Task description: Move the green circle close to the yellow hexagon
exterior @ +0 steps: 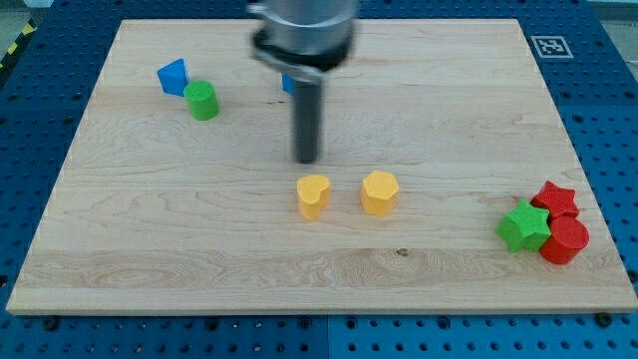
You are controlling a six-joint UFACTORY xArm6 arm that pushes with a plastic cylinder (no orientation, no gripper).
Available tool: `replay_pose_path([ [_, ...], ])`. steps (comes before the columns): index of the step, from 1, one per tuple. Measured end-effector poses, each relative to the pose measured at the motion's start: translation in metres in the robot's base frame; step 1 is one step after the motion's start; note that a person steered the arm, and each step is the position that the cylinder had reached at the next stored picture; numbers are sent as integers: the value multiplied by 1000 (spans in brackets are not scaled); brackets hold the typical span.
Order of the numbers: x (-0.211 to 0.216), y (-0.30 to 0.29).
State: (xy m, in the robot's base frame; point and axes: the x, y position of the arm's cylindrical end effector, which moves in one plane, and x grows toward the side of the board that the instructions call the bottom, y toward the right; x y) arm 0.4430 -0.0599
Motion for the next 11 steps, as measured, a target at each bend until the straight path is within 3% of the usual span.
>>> replay_pose_path([
  [1,-19,-96],
  [2,-82,-151],
  [3,-86,-154],
  [6,-51,-61],
  [9,-78,-47],
  [11,-60,10],
])
